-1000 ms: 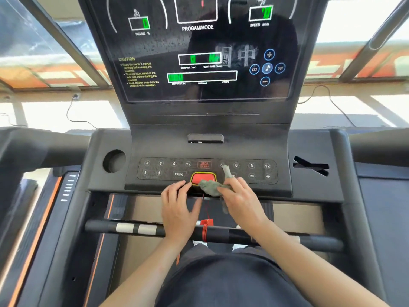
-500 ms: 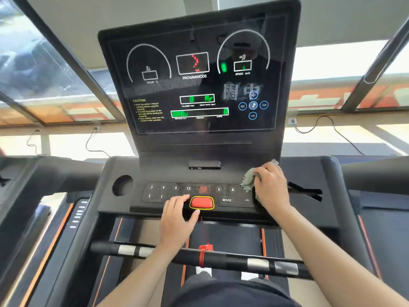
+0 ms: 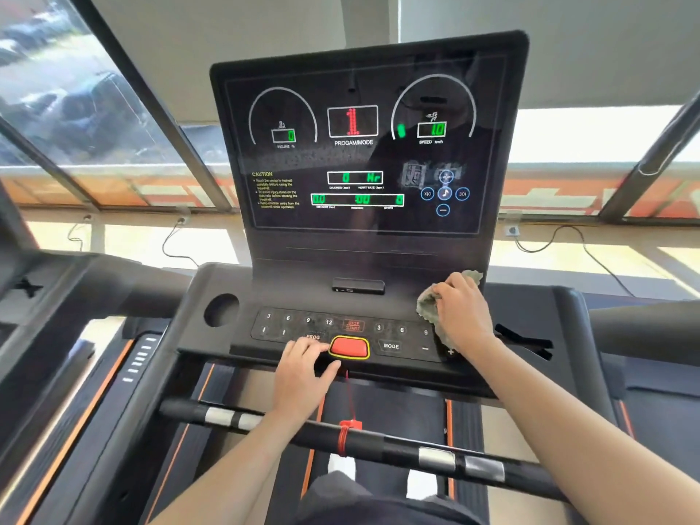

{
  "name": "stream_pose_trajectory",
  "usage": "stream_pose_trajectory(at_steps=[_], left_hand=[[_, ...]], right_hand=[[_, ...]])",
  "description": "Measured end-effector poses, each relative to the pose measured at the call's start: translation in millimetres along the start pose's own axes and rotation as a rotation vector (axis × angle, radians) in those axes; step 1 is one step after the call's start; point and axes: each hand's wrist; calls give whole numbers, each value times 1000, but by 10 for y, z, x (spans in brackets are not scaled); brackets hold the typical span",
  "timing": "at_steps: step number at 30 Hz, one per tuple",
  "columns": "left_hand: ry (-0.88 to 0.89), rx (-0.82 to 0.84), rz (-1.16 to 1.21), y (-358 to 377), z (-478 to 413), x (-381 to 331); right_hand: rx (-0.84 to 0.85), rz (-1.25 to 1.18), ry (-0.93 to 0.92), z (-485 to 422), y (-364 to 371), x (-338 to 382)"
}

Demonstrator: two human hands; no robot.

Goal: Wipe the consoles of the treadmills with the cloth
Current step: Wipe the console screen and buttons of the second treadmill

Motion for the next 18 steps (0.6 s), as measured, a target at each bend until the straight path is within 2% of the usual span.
stream_pose_trajectory(at_steps=[4,7,10,12,16,18], left_hand=[[11,11,11,-3,-30,7],[60,17,32,0,-35,69],[116,30,60,2,-70,164],[144,32,77,7,-108,216],[193,17,116,40,-122,293],[229,5,136,55,-111,331]], right_hand=[[3,10,-27,-32,15,167],[71,3,-128,-103,114,461],[73,50,-313,-136,218,594],[41,61,-231,-116,219,484],[-68,40,77,-40,145,208],[-98,31,133,-25,160,305]])
Point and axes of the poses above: each hand's wrist, its own z-axis away from the middle knuckle, its own y-axis out of the palm, x = y × z, and after that the axes turned 1 degree about y, right-handed
